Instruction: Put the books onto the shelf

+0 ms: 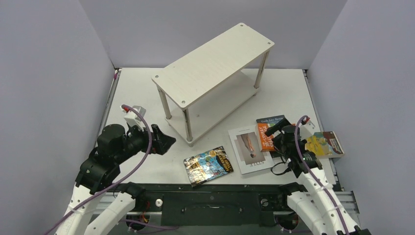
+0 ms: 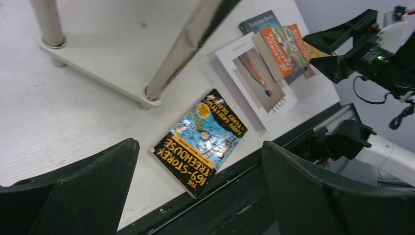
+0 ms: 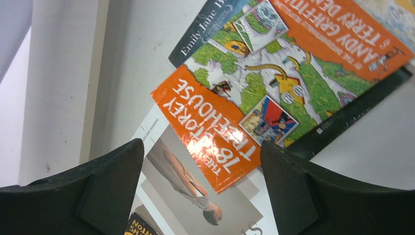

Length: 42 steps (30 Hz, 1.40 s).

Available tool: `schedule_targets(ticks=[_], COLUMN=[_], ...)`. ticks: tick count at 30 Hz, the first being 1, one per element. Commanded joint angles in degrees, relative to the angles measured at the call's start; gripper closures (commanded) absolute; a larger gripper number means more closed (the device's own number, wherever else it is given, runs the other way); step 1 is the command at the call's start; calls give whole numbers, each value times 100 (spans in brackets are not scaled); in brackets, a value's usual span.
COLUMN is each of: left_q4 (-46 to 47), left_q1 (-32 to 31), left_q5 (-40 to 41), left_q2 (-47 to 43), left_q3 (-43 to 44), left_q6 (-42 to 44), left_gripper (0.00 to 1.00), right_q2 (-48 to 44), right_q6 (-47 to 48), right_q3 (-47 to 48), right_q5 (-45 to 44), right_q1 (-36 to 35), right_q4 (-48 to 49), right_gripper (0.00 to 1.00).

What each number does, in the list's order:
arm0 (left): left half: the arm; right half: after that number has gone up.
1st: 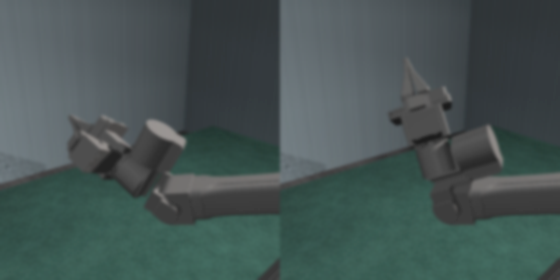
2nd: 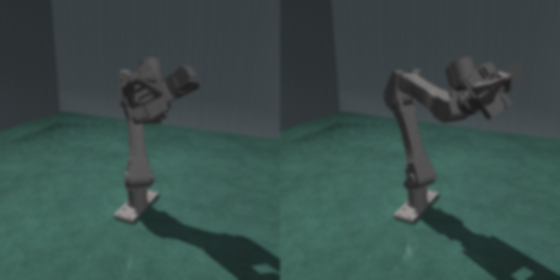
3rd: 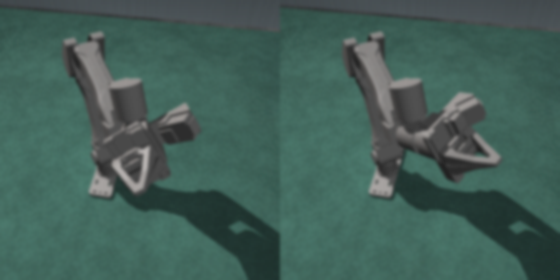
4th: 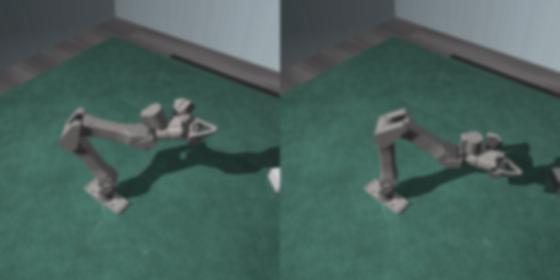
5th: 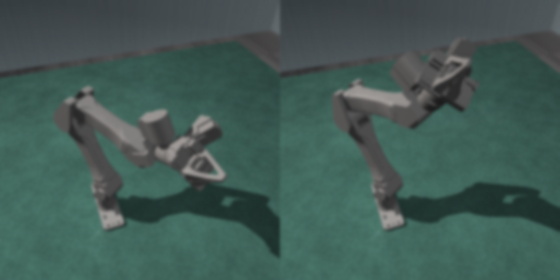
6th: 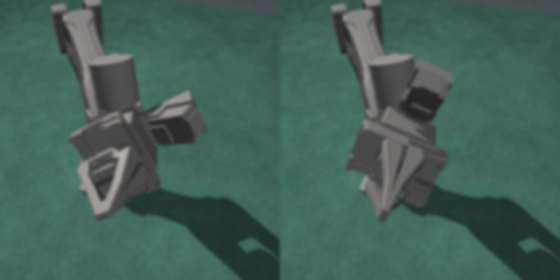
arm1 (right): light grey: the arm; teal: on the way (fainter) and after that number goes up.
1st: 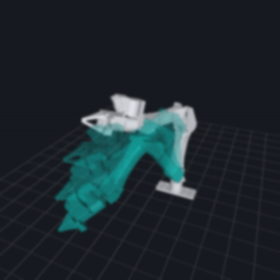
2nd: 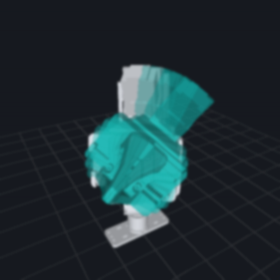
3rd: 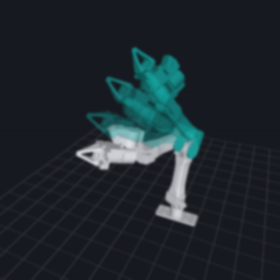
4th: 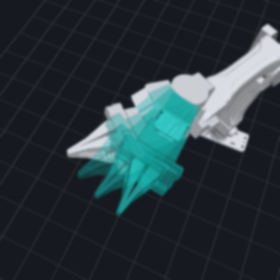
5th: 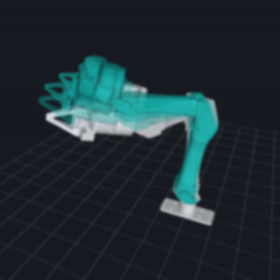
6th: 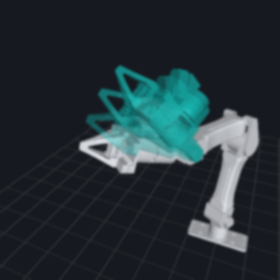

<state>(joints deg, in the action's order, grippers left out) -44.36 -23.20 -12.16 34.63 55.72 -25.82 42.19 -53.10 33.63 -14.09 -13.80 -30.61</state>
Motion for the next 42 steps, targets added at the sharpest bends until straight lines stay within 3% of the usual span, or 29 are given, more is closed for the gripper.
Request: schedule_targets(ticks=[1, 8, 18, 21, 26, 38, 40, 42], left_q4=[947, 1228, 1589, 2226, 2434, 2600, 2607, 2593], left_q1=[-629, -1712, -2220, -2470, -2852, -2980, -2980, -2984], left_q5=[-231, 212, -506, -439, -47, 457, 582, 661], left_q2=[8, 306, 1103, 1281, 1686, 1924, 1876, 1862], left_q3=[-135, -187, -204, -375, -215, -39, -58, -62], left_q6=[-350, -189, 54, -127, -138, 219, 279, 311], left_gripper=[4, 4, 4, 4, 4, 4, 4, 4], right_q2=[-719, -905, -1223, -1279, -1454, -330, -270, -294], right_q6=[-1106, -1777, -2144, -2180, -2431, -2716, -2730, -2700], right_q3=[-532, -1389, -2089, -2414, -2919, -3662, -3765, -3816], right_q5=[-246, 342, 1226, 1586, 1880, 2085, 2006, 1900], right_q1=[49, 484, 1211, 1358, 1749, 2213, 2293, 2370], right_q4=[-265, 301, 1558, 1896, 2551, 4653, 4825, 4821], right_gripper=[17, 17, 20, 20, 20, 19, 21, 35])
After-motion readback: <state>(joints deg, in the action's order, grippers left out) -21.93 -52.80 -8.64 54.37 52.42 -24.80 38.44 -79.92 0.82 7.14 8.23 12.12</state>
